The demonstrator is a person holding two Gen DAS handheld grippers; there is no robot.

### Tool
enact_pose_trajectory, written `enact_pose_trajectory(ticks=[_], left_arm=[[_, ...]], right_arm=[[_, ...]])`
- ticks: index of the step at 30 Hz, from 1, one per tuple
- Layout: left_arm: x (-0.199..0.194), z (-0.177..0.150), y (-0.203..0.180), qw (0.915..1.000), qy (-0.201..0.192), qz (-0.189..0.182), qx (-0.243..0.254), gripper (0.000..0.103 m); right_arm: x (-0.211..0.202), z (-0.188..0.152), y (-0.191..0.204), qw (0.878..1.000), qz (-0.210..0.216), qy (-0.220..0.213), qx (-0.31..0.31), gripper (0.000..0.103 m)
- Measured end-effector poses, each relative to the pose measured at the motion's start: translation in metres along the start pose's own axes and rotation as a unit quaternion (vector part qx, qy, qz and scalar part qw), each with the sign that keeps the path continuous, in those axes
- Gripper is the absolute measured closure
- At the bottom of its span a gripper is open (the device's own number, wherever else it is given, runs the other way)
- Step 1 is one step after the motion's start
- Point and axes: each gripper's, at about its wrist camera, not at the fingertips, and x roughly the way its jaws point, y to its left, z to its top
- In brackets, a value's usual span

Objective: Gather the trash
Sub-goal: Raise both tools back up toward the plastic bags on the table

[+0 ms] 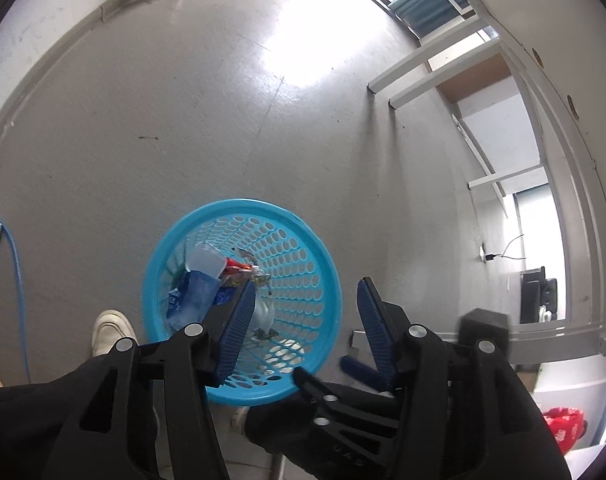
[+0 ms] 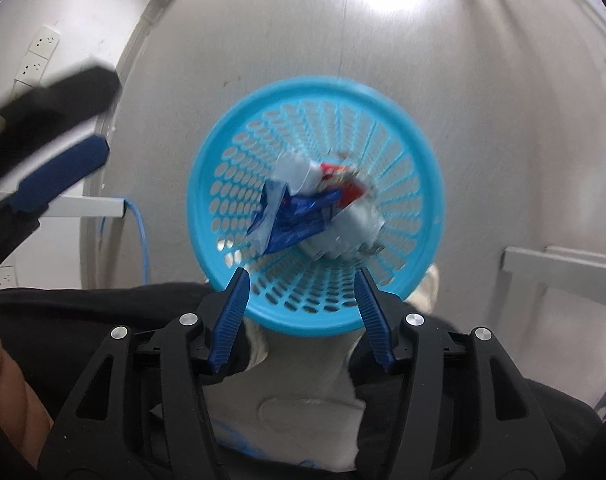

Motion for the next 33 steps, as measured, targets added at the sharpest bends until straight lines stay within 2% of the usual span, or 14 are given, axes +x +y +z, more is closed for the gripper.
enact_pose_trajectory(ticks=[2,9,14,17,21,28,29,33], left_arm=[[-0.005,-0.003,0.000,0.9999,-0.008,0.012,0.004,0.051],[-0.027,-0.011,0.003,0.9984,-0.030,0.049,0.007,0.051],[-0.046,-0.021,-0.004,0.9946,-0.048,0.084,0.039,0.051],[-0.060,-0.030,-0.008,0.9921,-0.059,0.093,0.060,0.049],[-0.080,-0.046,-0.013,0.9879,-0.075,0.105,0.086,0.048],[-0.132,-0.086,-0.032,0.9737,-0.116,0.145,0.132,0.043],[-0.141,-0.091,-0.035,0.9733,-0.116,0.145,0.134,0.043],[-0.175,-0.105,-0.047,0.9786,-0.104,0.093,0.151,0.040]], right_arm=[[-0.009,-0.004,0.001,1.000,-0.004,-0.012,-0.003,0.047],[-0.041,-0.021,0.001,0.999,-0.005,-0.052,-0.010,0.046],[-0.070,-0.040,0.007,0.996,-0.005,-0.091,-0.024,0.042],[-0.087,-0.052,0.005,0.994,0.005,-0.109,-0.023,0.040],[-0.113,-0.073,0.005,0.990,0.007,-0.137,-0.025,0.035],[-0.162,-0.115,0.013,0.984,0.008,-0.172,-0.052,0.032],[-0.170,-0.121,0.012,0.982,0.010,-0.178,-0.055,0.031],[-0.215,-0.152,0.003,0.972,0.022,-0.227,-0.058,0.023]])
